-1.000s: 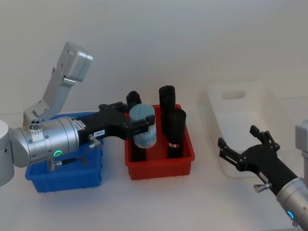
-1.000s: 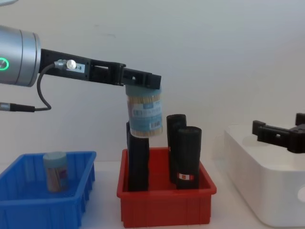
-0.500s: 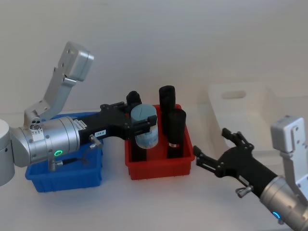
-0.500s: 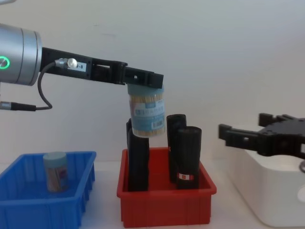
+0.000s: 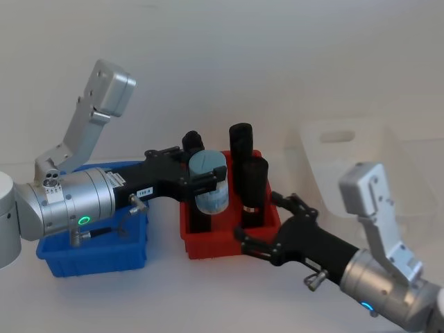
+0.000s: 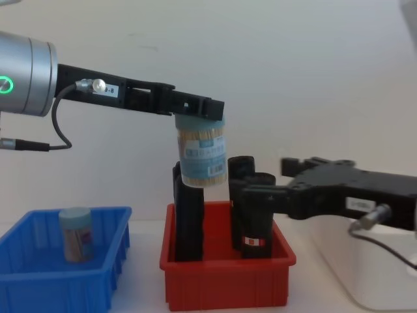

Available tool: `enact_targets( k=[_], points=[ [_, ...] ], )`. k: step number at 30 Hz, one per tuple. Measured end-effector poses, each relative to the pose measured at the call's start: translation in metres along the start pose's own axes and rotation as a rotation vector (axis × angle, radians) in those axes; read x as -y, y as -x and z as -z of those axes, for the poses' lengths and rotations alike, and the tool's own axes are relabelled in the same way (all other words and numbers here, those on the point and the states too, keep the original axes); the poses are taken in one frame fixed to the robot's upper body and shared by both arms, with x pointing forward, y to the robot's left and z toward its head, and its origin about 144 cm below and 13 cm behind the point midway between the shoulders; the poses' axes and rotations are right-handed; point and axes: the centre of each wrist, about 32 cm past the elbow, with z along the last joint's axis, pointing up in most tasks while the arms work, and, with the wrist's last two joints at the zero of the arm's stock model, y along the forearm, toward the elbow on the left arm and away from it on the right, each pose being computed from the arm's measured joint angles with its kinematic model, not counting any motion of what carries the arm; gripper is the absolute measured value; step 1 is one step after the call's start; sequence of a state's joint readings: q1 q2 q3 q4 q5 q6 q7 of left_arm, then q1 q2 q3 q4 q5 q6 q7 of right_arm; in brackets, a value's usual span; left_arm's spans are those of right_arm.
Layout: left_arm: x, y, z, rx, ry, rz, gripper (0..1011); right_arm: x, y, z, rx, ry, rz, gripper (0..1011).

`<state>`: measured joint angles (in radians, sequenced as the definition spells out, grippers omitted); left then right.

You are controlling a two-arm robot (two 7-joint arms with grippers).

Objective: Pick the cotton swabs from the blue box and place them into the white box.

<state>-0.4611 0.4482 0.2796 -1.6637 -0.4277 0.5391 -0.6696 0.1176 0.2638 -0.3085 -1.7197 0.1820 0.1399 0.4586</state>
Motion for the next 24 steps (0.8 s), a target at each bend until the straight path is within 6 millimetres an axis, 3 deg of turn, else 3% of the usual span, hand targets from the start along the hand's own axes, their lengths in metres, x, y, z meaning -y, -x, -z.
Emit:
enact_targets(
  k=[10, 24],
  points=[
    [0.0, 0.0, 0.0, 0.0, 0.0, 0.001, 669, -0.028, -0.001, -0.009, 0.033, 0.025, -0.094, 1001],
    [0.0, 0.0, 0.0, 0.0, 0.0, 0.001, 669, -0.048, -0.003, -0.016, 0.074, 0.036, -0.1, 1001]
  ],
)
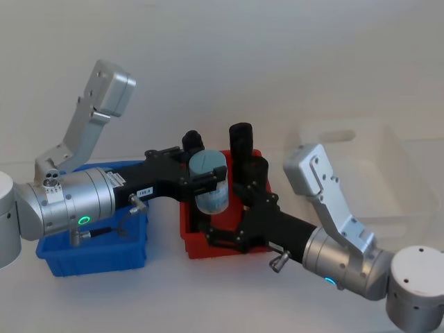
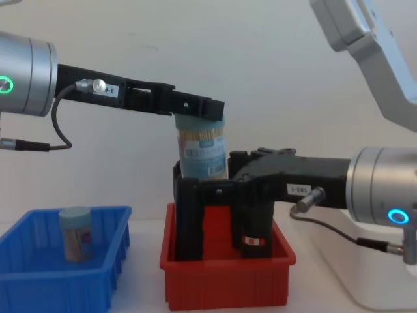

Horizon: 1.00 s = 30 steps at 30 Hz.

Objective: Pick the cotton swabs from the blue box and place them into the white box.

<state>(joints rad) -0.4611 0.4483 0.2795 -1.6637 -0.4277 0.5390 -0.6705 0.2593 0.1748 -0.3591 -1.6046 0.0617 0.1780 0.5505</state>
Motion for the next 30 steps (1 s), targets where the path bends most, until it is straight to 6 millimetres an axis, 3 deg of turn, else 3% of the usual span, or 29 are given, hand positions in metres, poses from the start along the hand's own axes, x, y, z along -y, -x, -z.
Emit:
enact_targets(
  k=[16, 30],
  points=[
    [0.0, 0.0, 0.0, 0.0, 0.0, 0.0, 669, -0.017, -0.005, -0.007, 0.033, -0.011, 0.018, 997],
    [0.0, 0.0, 0.0, 0.0, 0.0, -0.002, 669, -0.028, -0.009, -0.007, 0.028, -0.015, 0.028, 635]
  ],
)
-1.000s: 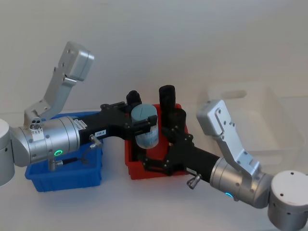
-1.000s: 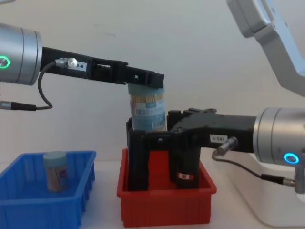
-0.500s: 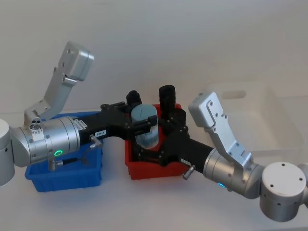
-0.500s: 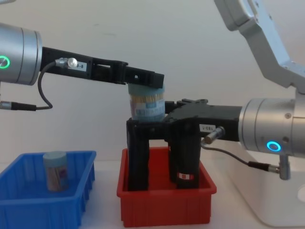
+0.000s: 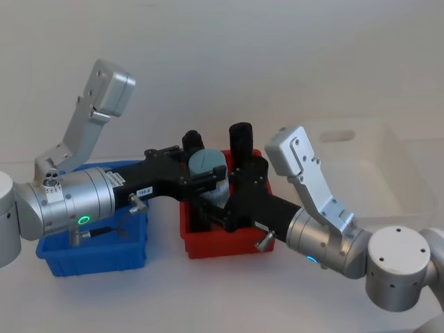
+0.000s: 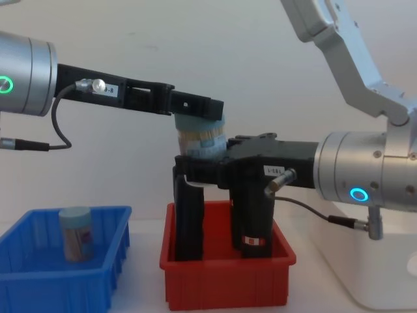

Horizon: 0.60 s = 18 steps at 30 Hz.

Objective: Pick the cotton swabs from the blue box and place them into the white box.

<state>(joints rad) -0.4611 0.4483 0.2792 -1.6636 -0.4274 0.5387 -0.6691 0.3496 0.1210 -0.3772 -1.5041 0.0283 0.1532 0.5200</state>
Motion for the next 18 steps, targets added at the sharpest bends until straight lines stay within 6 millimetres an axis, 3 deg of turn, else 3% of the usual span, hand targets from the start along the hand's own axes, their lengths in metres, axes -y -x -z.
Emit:
enact_targets(
  k=[3, 13, 18],
  points=[
    [0.0, 0.0, 0.0, 0.0, 0.0, 0.0, 679, -0.0011, -0.0007, 0.0002, -0.003, 0.0, 0.004, 626],
    [0.0001, 0.0001, 0.0, 0.0, 0.0, 0.001, 972, -0.0023, -0.0028, 0.0, -0.009, -0.005, 0.017, 626],
    [0.0001, 0.0001, 0.0001, -0.001, 0.0, 0.002, 1004, -0.0018, -0.0036, 0.0001, -0.012, -0.008, 0.024, 626]
  ],
)
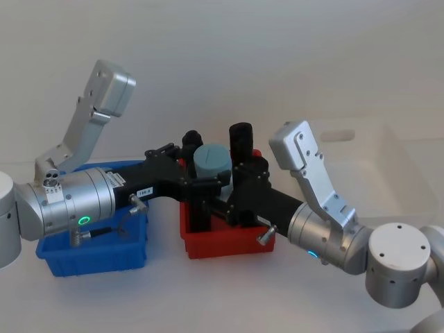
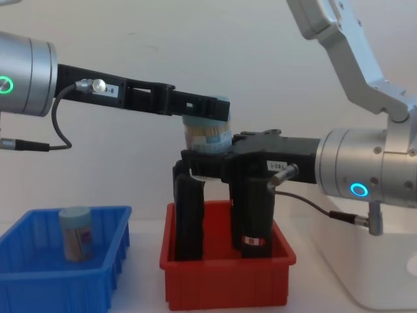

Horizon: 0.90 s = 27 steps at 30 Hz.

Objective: Pick the cotton swabs from the blue box and place them into the white box.

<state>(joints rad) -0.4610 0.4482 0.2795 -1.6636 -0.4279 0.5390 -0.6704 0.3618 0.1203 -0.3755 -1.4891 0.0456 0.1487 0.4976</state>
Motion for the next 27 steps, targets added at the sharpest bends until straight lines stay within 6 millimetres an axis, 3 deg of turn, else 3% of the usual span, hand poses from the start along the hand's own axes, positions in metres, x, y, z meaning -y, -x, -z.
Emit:
enact_targets(
  k=[13, 27],
  points=[
    [0.0, 0.0, 0.0, 0.0, 0.0, 0.0, 1004, 0.013, -0.005, 0.0, -0.007, -0.017, 0.09, 626],
    [0.0, 0.0, 0.0, 0.0, 0.0, 0.0, 1004, 0.05, -0.025, 0.007, -0.03, -0.022, 0.286, 626]
  ],
)
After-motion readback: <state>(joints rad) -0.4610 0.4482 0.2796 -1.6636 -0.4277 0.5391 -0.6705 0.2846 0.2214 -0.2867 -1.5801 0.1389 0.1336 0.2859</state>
